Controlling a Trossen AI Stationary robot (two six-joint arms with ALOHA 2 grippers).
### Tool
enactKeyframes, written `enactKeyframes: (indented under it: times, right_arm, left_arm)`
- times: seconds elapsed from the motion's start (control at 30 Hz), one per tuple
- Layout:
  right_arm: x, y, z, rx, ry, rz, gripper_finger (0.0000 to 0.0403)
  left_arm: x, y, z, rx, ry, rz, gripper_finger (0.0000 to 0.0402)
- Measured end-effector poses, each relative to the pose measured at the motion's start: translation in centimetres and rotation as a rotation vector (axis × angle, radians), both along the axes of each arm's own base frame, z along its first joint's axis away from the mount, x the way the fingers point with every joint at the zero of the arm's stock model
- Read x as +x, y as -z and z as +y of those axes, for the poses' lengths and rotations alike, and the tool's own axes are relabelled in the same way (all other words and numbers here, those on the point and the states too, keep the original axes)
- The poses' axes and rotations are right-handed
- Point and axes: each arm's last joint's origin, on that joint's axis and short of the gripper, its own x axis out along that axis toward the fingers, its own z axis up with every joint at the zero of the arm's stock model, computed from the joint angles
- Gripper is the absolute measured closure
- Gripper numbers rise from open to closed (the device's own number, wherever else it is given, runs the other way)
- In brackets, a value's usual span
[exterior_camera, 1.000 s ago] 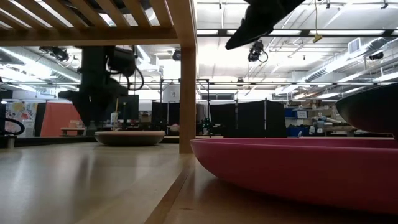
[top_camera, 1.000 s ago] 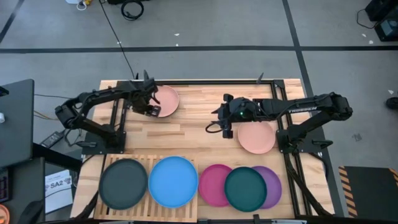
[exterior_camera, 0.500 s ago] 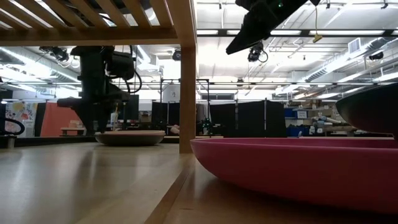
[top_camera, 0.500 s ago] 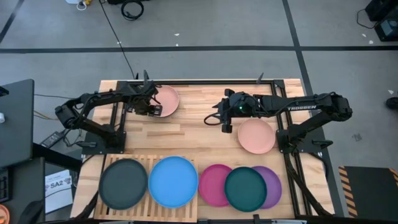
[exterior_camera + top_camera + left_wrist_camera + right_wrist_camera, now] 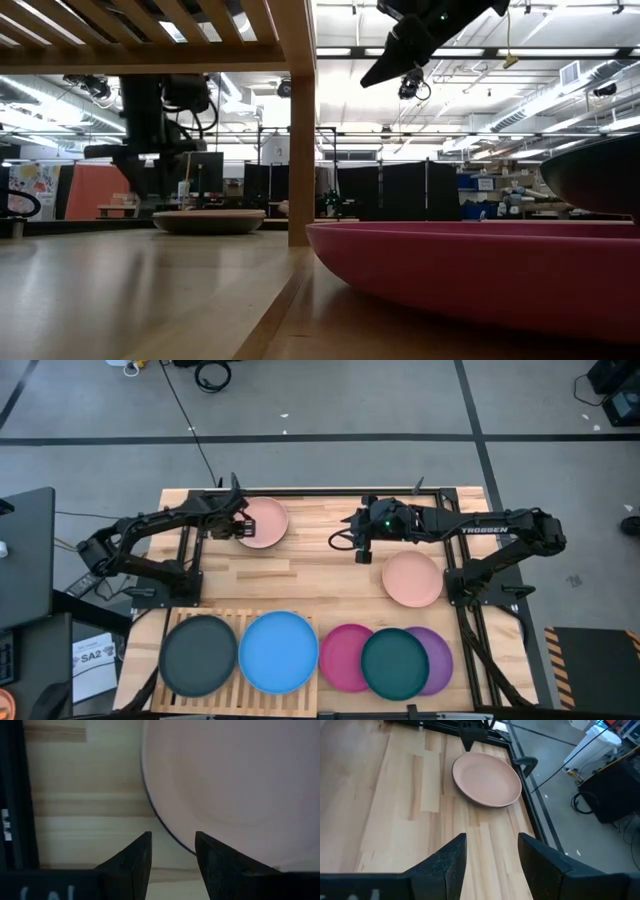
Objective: Place and stack plates onto a shelf
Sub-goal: Stack the left light orange plate on top of the blue plate on the shelf
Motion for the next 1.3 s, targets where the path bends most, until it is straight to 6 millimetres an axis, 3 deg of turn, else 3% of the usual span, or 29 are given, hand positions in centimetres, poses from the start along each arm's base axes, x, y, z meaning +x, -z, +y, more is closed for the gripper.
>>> enactKeyframes:
  times: [0.47,1.3]
  right_arm:
    - [-0.1,0.0,-0.4,-0.011,0.006,0.006,0.022]
    - [-0.1,0.0,-0.4,-0.01,0.006,0.007,0.022]
  left_arm:
    - [-0.3,3.0,-0.1,0.085,-0.168,-0.118,0.0244]
    - [0.4,4.1,0.2,0.07,-0.158,-0.119,0.0248]
